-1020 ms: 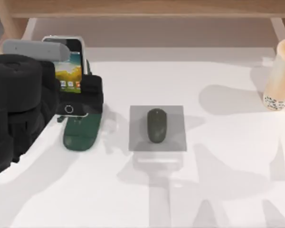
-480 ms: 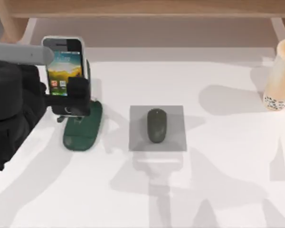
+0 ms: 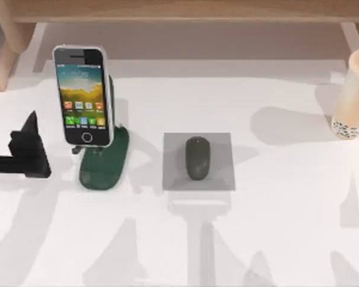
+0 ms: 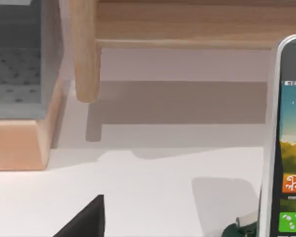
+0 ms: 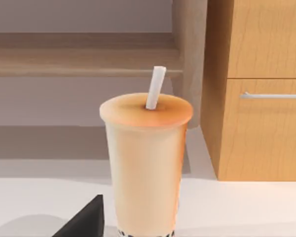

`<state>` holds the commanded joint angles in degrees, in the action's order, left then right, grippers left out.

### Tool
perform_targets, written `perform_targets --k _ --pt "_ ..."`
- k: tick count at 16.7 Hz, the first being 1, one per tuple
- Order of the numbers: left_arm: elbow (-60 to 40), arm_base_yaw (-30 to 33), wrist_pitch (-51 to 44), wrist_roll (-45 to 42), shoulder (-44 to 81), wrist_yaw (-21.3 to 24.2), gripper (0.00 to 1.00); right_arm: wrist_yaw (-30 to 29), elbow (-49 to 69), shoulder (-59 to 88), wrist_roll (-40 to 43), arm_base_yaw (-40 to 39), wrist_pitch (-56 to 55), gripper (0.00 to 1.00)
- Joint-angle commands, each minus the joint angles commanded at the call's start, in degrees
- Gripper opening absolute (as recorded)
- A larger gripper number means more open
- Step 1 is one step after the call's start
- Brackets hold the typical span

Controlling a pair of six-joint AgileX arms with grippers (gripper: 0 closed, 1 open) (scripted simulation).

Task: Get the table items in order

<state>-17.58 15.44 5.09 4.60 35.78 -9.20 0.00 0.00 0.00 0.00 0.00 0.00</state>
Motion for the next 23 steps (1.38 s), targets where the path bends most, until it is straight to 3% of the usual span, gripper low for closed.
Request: perform_targets --k 9,17,23 --pt "16.16 -14.2 -4.67 -4.23 -33.57 8.46 1.0 0.0 0.0 0.0 0.0 0.0 0.0 1.0" --pt "17.58 -15.44 -5.08 -4.6 -35.78 9.2 1.0 -0.01 -0.03 0.56 -0.05 -0.01 -0.4 1.0" --pt "17.58 -15.44 -5.08 -4.6 -35.78 9.2 1.0 -0.47 0.13 15.37 -1.16 -0.41 -11.42 1.0"
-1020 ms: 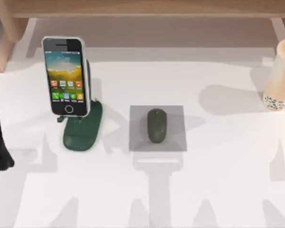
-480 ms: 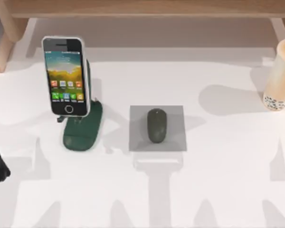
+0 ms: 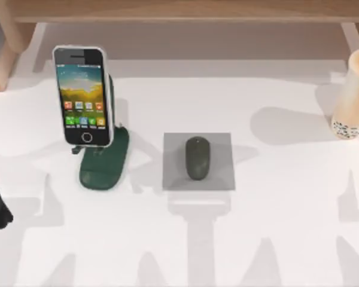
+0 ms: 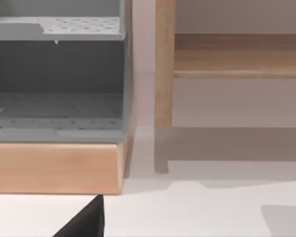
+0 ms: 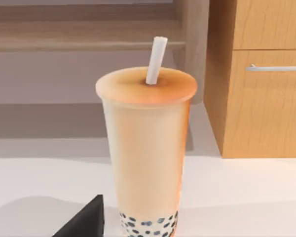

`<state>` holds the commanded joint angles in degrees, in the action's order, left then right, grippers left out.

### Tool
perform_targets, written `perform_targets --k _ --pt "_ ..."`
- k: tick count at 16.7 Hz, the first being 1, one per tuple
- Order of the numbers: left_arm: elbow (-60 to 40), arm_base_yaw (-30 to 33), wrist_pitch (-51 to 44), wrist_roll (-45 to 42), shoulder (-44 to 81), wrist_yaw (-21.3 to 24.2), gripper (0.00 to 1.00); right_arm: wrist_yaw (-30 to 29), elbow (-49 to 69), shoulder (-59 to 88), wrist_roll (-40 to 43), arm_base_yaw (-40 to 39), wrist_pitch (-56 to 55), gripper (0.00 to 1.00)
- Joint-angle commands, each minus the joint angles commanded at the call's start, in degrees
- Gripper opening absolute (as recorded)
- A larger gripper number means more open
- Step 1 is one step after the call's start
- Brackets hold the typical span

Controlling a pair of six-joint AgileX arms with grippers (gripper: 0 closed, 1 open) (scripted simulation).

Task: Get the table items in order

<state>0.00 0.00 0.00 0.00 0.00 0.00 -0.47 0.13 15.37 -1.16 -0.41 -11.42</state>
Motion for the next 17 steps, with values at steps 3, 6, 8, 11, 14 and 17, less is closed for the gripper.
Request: perform_targets --k 3,6,8,11,14,17 --pt "0.0 0.0 0.0 0.0 0.0 0.0 1.0 -0.55 1.16 13.15 -0.65 -0.55 -10.24 1.0" --pt "0.0 0.0 0.0 0.0 0.0 0.0 1.0 -1.38 3.26 28.59 -1.11 -1.34 -22.28 1.0" --pt "0.0 0.0 0.0 0.0 0.0 0.0 1.0 -2.08 5.13 39.7 -1.27 -1.99 -30.82 1.0" --pt "0.0 0.0 0.0 0.0 0.0 0.0 1.0 -3.34 8.48 56.64 -1.23 -3.2 -43.86 1.0" --pt "0.0 0.0 0.0 0.0 0.0 0.0 1.0 -4.81 12.29 72.84 -0.87 -4.45 -56.39 1.0" --pt "0.0 0.0 0.0 0.0 0.0 0.0 1.0 -6.41 16.44 86.96 -0.3 -5.54 -67.59 1.0"
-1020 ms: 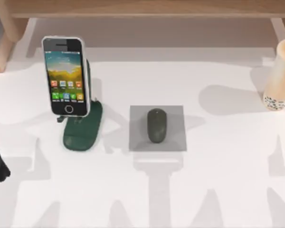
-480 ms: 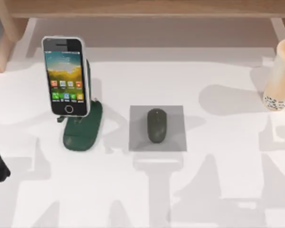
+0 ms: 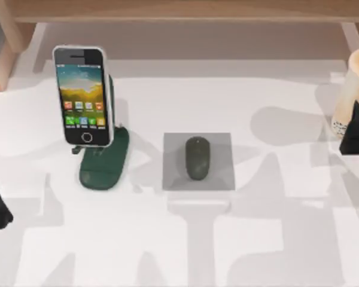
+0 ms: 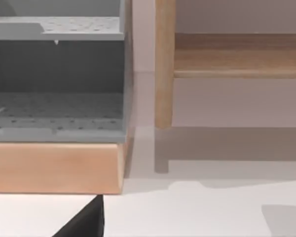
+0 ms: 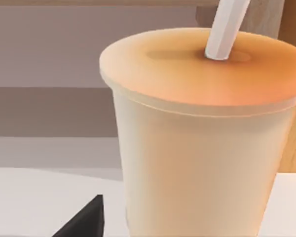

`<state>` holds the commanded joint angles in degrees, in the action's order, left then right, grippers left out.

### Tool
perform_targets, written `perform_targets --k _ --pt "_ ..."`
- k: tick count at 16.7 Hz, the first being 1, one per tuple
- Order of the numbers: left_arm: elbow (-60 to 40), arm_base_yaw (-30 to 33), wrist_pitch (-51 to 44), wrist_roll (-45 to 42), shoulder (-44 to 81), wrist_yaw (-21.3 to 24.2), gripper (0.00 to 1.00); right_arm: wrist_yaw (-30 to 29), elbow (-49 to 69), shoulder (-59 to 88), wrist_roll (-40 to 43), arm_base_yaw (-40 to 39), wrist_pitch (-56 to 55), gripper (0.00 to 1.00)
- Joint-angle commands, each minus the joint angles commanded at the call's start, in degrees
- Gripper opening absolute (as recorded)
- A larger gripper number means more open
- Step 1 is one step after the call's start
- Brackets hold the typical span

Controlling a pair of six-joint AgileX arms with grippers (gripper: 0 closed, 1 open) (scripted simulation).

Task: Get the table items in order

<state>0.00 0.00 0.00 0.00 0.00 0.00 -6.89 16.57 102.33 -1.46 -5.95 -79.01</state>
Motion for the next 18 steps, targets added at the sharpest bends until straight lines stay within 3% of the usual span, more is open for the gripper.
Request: perform_targets --k 7,18 --pt "0.0 0.0 0.0 0.0 0.0 0.0 1.0 -2.83 7.86 17.78 1.26 -1.5 -16.26 1.0" --pt "0.0 0.0 0.0 0.0 0.0 0.0 1.0 -2.3 12.5 19.32 1.33 -0.93 -13.55 1.0"
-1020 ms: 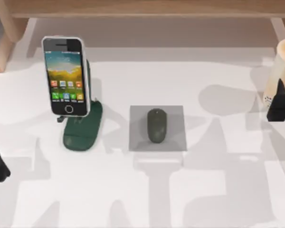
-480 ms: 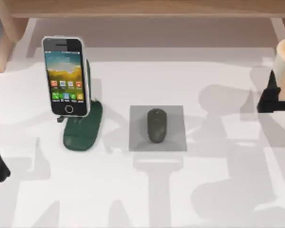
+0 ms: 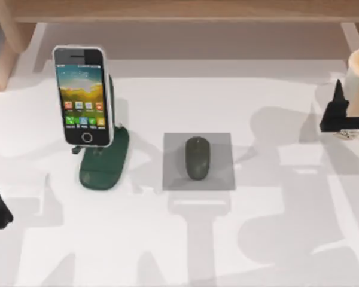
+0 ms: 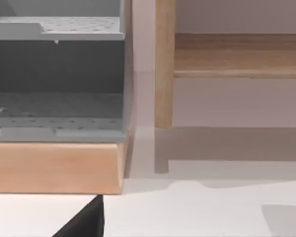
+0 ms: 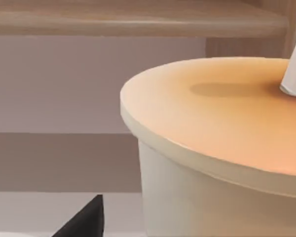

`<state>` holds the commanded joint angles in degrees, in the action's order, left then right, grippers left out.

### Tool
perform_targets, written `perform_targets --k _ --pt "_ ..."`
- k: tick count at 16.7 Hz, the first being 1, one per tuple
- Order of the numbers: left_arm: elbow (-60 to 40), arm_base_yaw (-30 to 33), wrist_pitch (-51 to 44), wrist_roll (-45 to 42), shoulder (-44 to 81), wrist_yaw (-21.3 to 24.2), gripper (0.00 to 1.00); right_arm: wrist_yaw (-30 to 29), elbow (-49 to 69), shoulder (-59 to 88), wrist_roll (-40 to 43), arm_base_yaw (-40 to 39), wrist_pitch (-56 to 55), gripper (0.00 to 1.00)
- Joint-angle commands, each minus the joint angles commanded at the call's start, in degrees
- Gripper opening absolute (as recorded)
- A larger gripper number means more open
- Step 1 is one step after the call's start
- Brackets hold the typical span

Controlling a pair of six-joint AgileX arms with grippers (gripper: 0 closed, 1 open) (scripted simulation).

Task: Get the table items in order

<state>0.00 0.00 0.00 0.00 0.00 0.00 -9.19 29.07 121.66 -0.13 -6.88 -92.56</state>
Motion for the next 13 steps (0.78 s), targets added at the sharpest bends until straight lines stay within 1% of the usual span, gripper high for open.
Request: perform_targets --k 3,6,13 --pt "0.0 0.0 0.0 0.0 0.0 0.0 1.0 0.27 2.64 0.72 0.01 0.29 1.92 1.0" --pt "0.0 0.0 0.0 0.0 0.0 0.0 1.0 0.27 2.7 0.74 0.01 0.29 1.96 1.0" --pt "0.0 0.0 0.0 0.0 0.0 0.0 1.0 0.27 2.7 0.74 0.01 0.29 1.96 0.47"
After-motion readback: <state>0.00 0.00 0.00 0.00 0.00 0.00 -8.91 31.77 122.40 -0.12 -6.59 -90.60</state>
